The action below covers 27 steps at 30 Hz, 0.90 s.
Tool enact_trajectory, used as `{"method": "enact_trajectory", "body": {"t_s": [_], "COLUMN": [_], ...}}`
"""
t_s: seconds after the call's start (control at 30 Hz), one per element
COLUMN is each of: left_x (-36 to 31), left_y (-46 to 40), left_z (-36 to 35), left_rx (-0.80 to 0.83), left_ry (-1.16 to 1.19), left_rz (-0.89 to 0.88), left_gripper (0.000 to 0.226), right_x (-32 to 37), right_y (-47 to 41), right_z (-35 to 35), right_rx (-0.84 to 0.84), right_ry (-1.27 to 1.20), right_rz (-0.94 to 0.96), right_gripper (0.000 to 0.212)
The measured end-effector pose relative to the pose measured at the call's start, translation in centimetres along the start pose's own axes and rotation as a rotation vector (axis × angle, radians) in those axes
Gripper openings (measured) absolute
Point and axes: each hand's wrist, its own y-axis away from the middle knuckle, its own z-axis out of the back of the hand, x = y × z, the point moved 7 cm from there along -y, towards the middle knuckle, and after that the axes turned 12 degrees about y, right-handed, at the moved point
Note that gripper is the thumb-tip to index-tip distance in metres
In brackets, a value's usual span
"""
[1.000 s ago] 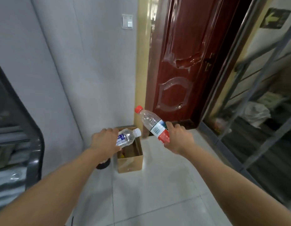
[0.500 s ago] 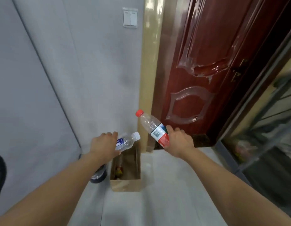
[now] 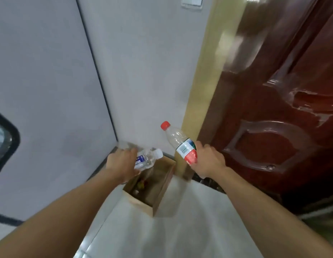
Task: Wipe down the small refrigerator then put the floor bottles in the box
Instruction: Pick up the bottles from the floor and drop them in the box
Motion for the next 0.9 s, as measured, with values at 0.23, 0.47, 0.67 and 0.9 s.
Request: {"method": "enact_trajectory", "body": {"t_s": [0.23,0.47,0.67,0.9], "left_x": [2.5,5.5,5.9,5.6], "left_y": [-2.6,-6.7,-9.2,-9.9], "left_z": [-4.3,-9.2,-12.6,-19.7], "left_rx": [0.039,0.111,0.156,0.196], "left_ry": [0.083,0.186,0.252,0.485], "left_rz": [0.235,0.462,0.623,0.975], "left_gripper": [0.061,0.060,0.056,0.060], "right_x": [1.3,5.2,7.9,11.3], "right_y": [-8.2,-17.3,-22.6,-27.1], "right_z": [-3.3,-7.4,-11.6,-18.3], "right_rx": [0.081,0.206,0.314,0.444], "right_ry": [0.007,0.115,0.157,0.236], "right_rz": [0.170,0.371,0.493,0.653], "right_gripper": [0.065,0.068,0.073,0.068]}}
